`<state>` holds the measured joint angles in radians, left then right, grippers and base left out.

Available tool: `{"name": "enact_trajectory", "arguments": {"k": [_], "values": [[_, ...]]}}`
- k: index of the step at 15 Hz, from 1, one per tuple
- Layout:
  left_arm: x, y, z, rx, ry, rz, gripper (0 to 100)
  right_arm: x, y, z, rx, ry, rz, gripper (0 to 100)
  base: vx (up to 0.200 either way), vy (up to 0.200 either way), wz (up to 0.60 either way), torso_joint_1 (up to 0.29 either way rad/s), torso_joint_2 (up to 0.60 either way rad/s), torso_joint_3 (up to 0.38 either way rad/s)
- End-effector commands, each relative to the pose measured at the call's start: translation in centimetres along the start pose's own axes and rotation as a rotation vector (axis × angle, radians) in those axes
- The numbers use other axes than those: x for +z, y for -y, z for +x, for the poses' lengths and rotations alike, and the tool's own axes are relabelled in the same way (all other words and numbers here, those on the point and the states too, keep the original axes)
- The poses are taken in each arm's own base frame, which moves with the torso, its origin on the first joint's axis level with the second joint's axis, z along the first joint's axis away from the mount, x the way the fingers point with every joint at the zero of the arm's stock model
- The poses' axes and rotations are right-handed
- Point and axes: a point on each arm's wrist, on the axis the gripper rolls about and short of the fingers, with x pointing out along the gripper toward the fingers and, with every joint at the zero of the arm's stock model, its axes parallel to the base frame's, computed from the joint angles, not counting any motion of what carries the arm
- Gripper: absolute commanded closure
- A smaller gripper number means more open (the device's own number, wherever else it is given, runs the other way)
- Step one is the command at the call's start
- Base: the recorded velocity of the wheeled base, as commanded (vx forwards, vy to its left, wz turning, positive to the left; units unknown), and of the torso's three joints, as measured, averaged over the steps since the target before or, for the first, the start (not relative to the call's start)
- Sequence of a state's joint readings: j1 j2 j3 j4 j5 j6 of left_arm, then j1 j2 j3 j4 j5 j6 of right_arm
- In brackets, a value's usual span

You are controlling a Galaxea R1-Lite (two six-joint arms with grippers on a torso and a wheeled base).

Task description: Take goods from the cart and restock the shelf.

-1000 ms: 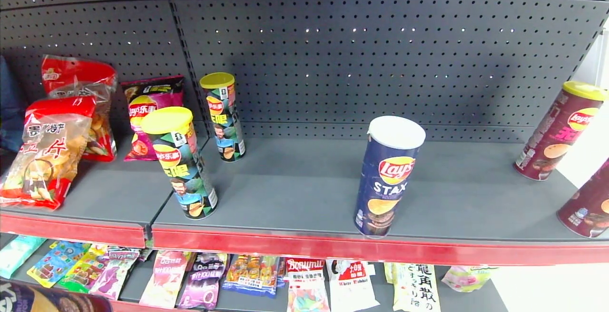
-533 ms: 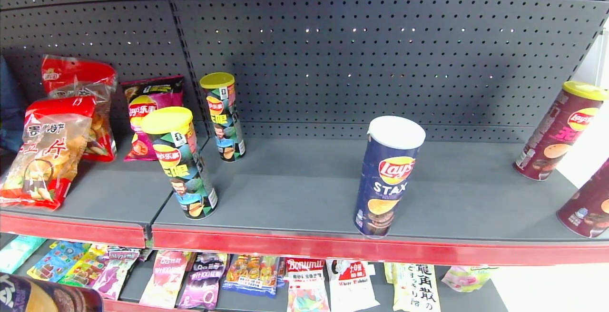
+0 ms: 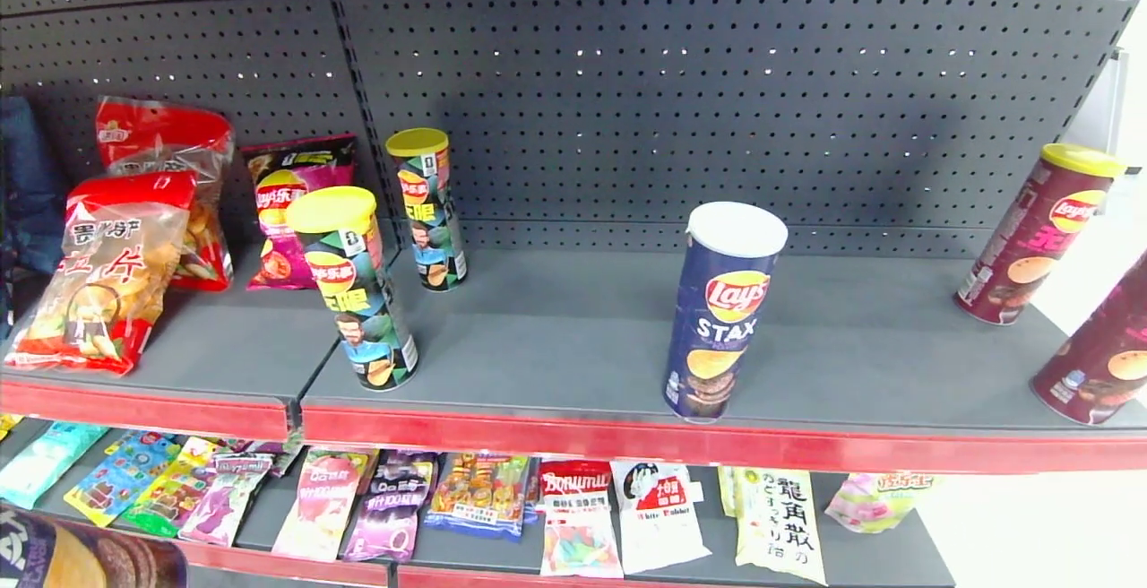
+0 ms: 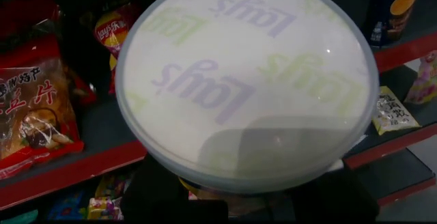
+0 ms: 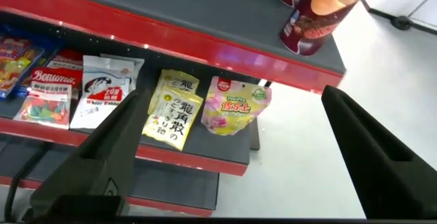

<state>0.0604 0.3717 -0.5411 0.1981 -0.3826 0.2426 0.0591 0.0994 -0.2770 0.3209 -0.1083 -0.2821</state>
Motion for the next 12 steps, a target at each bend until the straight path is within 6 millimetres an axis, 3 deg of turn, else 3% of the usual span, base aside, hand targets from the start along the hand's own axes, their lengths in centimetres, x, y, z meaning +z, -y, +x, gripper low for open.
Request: {"name": "enact_trajectory", "arguments": {"k": [1,12], "values": [[0.01,0.02,-0.04,-0.002,0.003,0.002,100,0.0,0.0,0.05,0.001,-0.004,-0.001,0,0.0,0.0,0.0,0.0,0.0,0.0],[-0.38,0.35,-0.61,-0.002,0.025,0.011,100,-0.52,-0.16,0.15,0.005,-0.007,-0.008,0,0.0,0.0,0.0,0.0,0.0,0.0]]}}
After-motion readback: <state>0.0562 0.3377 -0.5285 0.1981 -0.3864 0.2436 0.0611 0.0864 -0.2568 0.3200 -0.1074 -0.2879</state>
